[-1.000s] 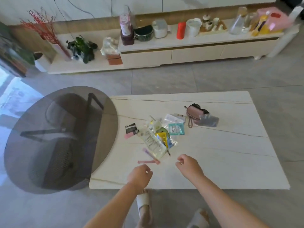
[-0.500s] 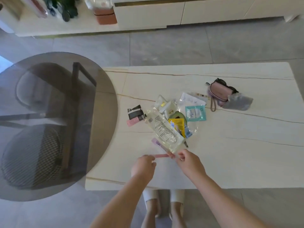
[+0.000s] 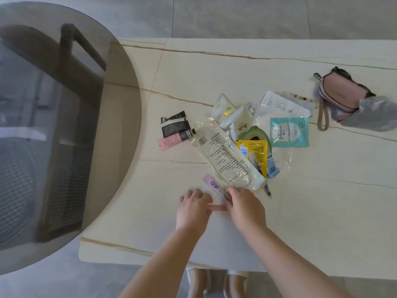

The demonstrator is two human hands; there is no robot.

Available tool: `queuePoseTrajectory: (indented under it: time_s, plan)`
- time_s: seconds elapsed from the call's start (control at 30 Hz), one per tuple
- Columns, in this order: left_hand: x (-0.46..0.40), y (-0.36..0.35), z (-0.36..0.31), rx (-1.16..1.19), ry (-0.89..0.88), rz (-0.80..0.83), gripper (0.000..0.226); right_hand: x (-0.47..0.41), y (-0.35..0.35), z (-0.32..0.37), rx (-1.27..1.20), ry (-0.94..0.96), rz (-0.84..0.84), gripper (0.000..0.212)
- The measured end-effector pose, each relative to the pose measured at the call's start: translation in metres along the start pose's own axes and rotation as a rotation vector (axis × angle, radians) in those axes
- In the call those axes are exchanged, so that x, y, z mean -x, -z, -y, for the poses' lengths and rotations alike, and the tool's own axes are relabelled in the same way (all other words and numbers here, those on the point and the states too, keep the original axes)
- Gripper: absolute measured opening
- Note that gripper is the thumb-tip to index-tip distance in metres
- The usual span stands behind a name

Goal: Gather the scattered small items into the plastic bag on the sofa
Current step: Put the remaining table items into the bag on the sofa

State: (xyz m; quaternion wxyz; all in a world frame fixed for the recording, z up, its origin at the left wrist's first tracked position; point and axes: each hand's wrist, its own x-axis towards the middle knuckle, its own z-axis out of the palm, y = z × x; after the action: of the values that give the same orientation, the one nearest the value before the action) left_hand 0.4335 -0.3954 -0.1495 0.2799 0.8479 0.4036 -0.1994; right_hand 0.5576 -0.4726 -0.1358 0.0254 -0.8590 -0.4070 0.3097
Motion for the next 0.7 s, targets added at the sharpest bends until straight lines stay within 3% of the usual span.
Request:
queuePoseTrajectory:
  time_s: [0.17,0.3,0.4,0.57,0.63,0.7]
  plan:
    - [-0.012,-0.006,0.005,-0.046,0.006,0.005,0.019,-0.010,-0.011,0.001,0.144,0.072,-0.030,0.019]
    - [-0.009,0.006,0.005,0.046,0.095,0.037,0.013,-0.011,-0.005,0.003,0.007,0.011,-0.058,0.018]
    - [-0.004,0.022,0.005,0.323,0.262,0.089,0.013,-0.008,0.010,0.005,-0.165,-0.083,-0.054,0.019]
    - [-0.004,0.052,-0.013,1.123,0.609,0.141,0.005,0.000,0.037,0.018,-0.558,-0.188,0.046,0.015]
    - [-0.009,0.063,-0.022,1.284,0.613,0.171,0.008,0.003,0.044,0.027,-0.656,-0.178,0.063,0.011]
    - [-0.014,0.071,-0.029,1.284,0.573,0.190,0.018,0.004,0.048,0.031,-0.700,-0.149,0.087,0.009]
